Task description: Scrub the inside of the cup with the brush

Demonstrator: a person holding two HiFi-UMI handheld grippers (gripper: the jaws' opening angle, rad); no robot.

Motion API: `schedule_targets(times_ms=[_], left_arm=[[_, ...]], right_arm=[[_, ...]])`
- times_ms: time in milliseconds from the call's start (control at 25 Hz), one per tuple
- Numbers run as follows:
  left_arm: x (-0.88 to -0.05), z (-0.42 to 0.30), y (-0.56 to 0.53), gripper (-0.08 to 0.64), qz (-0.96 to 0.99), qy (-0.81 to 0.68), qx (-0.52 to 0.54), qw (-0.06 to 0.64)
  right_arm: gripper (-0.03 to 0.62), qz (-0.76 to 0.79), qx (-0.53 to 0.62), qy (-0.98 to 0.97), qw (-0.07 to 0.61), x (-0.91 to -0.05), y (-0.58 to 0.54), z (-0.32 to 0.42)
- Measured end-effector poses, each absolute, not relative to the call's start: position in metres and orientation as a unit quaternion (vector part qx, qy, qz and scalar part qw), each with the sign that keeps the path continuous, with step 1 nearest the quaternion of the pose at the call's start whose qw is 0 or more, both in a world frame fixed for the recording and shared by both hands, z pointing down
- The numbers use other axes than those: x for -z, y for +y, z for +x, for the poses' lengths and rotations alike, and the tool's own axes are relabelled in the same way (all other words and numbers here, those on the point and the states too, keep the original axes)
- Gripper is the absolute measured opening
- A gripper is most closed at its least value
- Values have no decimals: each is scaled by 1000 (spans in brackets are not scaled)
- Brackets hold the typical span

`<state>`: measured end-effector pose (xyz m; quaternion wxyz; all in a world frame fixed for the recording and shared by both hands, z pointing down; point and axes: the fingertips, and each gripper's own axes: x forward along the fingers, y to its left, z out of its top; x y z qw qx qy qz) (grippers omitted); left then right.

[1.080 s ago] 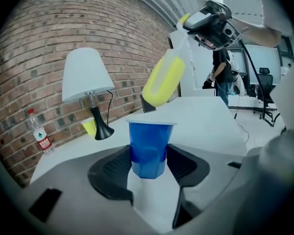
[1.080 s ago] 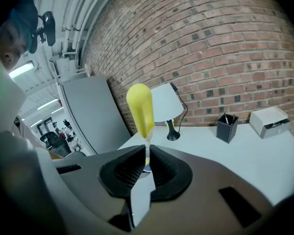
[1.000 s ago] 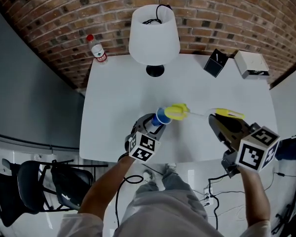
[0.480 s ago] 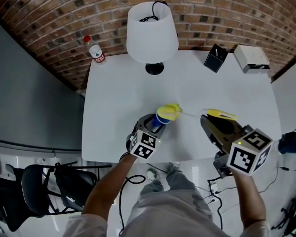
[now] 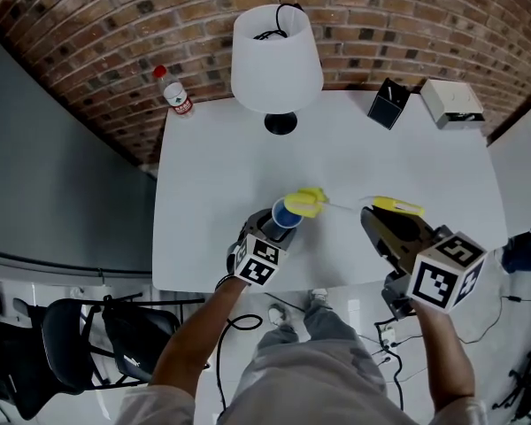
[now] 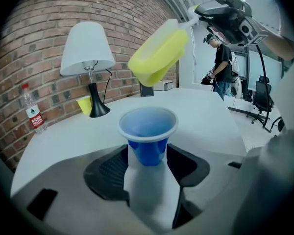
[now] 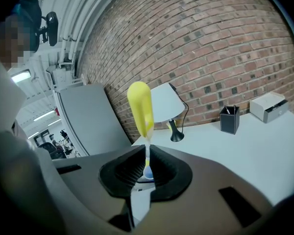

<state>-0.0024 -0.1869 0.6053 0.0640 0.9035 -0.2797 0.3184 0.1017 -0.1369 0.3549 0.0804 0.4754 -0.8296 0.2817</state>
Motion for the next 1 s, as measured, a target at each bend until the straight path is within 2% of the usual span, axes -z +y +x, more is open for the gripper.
schedule_targets(times_ms=[320, 520, 800, 1000], left_arm=[[-613, -19, -178, 236, 902, -280, -313, 98], [-603, -37, -171, 236, 901, -293, -301, 108], [-558, -59, -160, 235, 897, -340, -243, 144], [-520, -55, -148, 235, 898, -364, -207, 134]], right_arm=[[23, 506, -283, -814, 44, -352, -124, 95], [23, 530, -254, -807, 54, -352, -111, 84], [23, 544, -225, -806, 53, -350, -101, 73], [23, 543, -202, -813, 52, -346, -93, 70]])
